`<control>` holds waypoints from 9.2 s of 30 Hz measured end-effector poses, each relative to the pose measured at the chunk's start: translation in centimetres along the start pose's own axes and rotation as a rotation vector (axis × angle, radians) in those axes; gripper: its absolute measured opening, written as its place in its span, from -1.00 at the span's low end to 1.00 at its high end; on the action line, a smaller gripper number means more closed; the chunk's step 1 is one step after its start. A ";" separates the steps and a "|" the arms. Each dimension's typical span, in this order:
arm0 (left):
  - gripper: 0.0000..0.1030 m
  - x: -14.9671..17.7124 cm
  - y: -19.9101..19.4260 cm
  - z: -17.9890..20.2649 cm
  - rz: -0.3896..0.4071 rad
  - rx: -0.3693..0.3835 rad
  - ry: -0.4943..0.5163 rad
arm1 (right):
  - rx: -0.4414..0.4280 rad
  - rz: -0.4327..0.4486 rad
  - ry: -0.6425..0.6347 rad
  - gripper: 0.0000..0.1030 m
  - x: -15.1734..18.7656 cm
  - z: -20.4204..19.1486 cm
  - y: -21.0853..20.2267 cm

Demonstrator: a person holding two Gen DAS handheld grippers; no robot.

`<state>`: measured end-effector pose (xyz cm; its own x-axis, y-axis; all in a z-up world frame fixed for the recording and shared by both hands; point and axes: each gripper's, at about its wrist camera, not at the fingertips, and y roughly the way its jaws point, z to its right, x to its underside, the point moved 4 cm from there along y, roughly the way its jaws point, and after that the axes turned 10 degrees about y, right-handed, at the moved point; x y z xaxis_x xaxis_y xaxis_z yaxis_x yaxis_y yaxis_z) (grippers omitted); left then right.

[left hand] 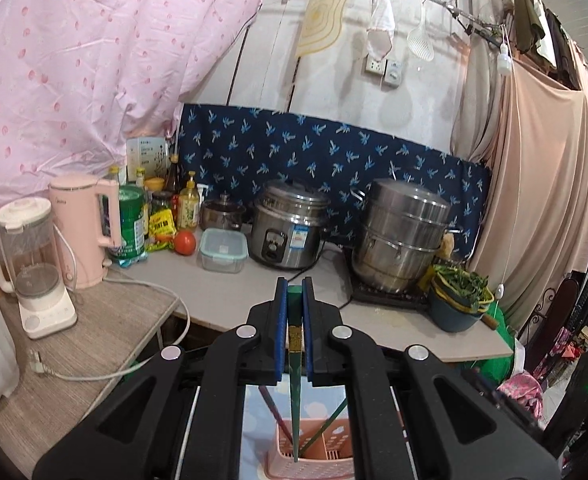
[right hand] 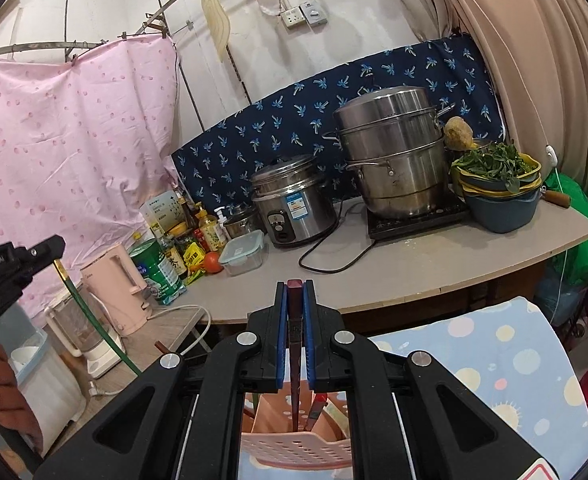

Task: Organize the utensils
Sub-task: 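Lift both held chopsticks up and carry them over the pink basket, then open both tools to drop the chopsticks into the pink basket, then move both open tools back down to the remaining chopsticks and spoon, then close the right tool on a dark red chopstick while the left tool grasps another dark red chopstick, then lift both dark red chopsticks up over the pink basket, then open both tools to drop the dark red chopsticks into the basket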

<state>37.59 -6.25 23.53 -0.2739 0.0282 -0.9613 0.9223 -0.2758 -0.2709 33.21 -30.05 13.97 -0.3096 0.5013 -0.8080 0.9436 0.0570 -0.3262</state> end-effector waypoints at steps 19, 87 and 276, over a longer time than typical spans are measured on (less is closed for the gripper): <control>-0.16 6.8 4.2 0.5 -0.126 0.006 -0.017 | 0.018 -0.005 -0.037 -0.14 1.3 0.3 -0.9; 0.39 37.6 -19.8 3.0 -0.611 0.006 0.148 | 0.176 -0.465 -0.144 -0.12 33.8 3.9 -22.0; -0.31 10.0 -5.5 2.2 -0.234 -0.097 0.135 | -0.041 -0.084 -0.128 -0.26 5.0 -3.9 -9.3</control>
<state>29.20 -6.53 15.52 -0.4493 0.2092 -0.8685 0.8620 -0.1541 -0.4830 23.37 -24.76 14.88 -0.3980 0.3794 -0.8352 0.9168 0.1307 -0.3775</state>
